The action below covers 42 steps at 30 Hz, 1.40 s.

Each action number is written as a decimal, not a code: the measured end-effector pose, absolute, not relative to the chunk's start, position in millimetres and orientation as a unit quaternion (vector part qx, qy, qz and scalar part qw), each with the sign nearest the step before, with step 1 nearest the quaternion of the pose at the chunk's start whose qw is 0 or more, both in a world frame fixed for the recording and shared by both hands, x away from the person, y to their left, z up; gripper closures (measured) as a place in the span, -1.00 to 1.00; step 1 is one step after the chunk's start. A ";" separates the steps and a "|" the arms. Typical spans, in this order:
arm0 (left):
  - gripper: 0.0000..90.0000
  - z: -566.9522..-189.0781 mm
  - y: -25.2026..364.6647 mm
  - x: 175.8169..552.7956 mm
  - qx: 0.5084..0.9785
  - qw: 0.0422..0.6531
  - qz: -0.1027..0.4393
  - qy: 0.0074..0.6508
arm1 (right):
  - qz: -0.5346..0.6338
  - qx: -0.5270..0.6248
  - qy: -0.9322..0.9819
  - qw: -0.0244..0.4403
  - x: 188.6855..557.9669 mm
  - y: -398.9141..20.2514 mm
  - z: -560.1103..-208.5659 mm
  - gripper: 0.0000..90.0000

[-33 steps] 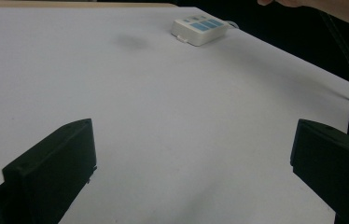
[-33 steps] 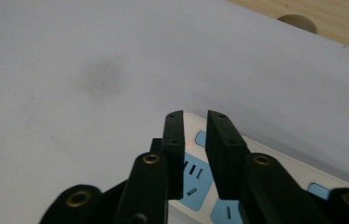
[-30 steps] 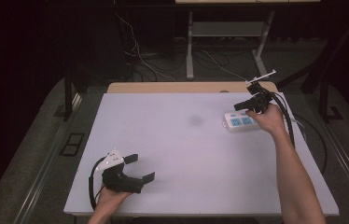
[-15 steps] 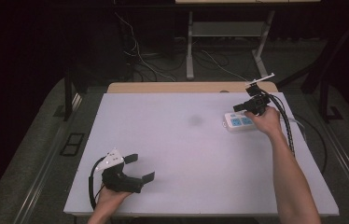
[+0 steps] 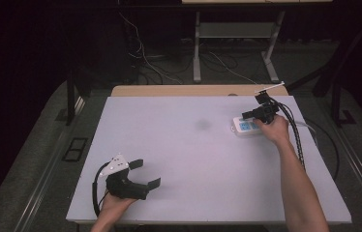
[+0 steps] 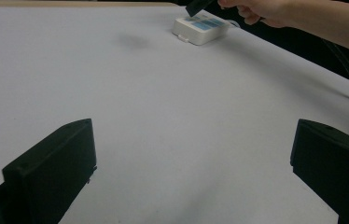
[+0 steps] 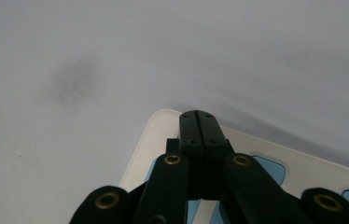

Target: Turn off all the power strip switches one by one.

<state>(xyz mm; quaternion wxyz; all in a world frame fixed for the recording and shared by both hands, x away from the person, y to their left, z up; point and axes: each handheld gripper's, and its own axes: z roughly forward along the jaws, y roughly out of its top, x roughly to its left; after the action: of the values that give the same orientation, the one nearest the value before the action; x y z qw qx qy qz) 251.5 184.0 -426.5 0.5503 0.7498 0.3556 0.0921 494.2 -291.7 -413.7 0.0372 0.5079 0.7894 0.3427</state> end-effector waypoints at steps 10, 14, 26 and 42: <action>-1.00 -426.6 184.5 251.8 0.748 0.552 0.091 0.357 | 0.355 0.509 0.783 0.030 496.0 -289.6 -421.2 1.00; -1.00 -426.6 184.1 251.9 0.751 0.550 0.091 0.355 | 0.364 0.508 0.780 0.032 494.4 -287.7 -423.2 1.00; -1.00 -426.7 184.0 251.3 0.750 0.551 0.090 0.355 | 0.358 0.502 0.786 0.043 493.2 -285.7 -422.6 1.00; -1.00 -426.7 187.8 251.7 0.744 0.555 0.091 0.360 | 0.370 0.495 0.784 0.065 486.1 -284.6 -426.8 1.00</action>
<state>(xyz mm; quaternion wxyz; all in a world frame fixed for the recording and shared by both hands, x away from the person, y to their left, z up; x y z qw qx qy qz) 251.7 187.8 -426.7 0.5549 0.7445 0.3600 0.0908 486.1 -284.6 -426.8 0.0650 0.4948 0.7836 0.3702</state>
